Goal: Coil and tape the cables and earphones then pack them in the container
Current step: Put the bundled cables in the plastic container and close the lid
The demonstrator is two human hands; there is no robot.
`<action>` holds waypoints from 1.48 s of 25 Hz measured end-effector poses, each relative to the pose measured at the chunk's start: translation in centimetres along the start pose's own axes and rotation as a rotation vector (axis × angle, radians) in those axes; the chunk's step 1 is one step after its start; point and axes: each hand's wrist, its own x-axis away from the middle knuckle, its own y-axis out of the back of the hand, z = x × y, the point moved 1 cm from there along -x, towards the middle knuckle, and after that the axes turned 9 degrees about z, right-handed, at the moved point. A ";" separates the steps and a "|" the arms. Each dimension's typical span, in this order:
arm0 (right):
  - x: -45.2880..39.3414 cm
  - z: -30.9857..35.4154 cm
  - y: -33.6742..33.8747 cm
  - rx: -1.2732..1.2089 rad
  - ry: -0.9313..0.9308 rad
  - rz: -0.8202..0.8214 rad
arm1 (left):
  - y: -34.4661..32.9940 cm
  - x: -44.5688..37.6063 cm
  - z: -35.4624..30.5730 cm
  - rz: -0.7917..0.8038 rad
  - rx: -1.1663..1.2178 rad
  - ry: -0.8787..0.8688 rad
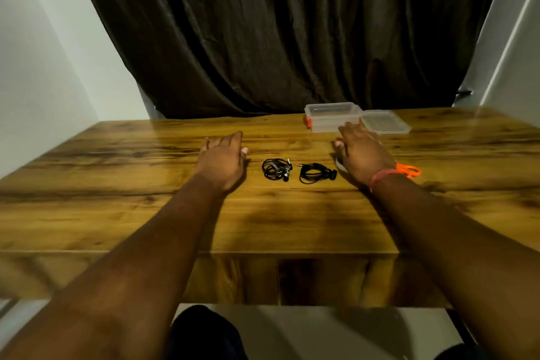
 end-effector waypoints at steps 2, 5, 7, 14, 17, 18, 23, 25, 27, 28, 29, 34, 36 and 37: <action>1.4 0.2 -0.1 -0.009 -0.092 0.084 | 0.4 1.4 -1.2 0.055 -0.033 0.007; 3.8 1.3 0.7 -0.013 -0.141 0.112 | 1.0 3.5 -3.7 0.062 -0.066 -0.001; 5.6 2.1 1.5 0.002 -0.122 0.086 | 1.4 5.0 -5.0 0.046 -0.078 -0.002; 8.8 3.1 3.0 0.085 -0.025 0.024 | 1.7 8.6 -6.5 0.010 -0.100 -0.016; 8.7 2.8 2.6 0.097 0.000 0.005 | 1.3 8.3 -6.7 0.011 -0.098 -0.016; 8.4 2.7 2.4 0.086 -0.005 0.000 | 1.1 7.8 -6.9 0.012 -0.093 -0.008; 5.8 2.4 1.7 0.018 -0.001 0.022 | -0.7 4.9 -6.9 0.049 -0.019 0.071; 4.5 2.5 1.2 0.037 0.041 0.042 | -1.6 3.5 -6.3 0.077 -0.008 0.098; 3.5 2.7 0.4 0.019 0.068 0.054 | -2.1 2.6 -5.7 0.097 0.009 0.122; 3.3 2.8 0.1 -0.017 0.074 0.064 | -2.1 2.4 -5.5 0.104 0.021 0.127; 2.8 2.7 -0.3 -0.065 0.072 0.085 | -2.0 2.0 -5.3 0.120 0.036 0.133; 1.4 2.9 0.1 -0.174 0.008 0.196 | -0.1 0.1 -4.9 0.257 0.153 0.188; 0.6 3.0 0.6 -0.194 -0.029 0.246 | 0.8 -0.6 -4.9 0.279 0.248 0.250; 0.2 3.0 0.8 -0.204 -0.041 0.273 | 1.0 -0.8 -5.0 0.260 0.279 0.271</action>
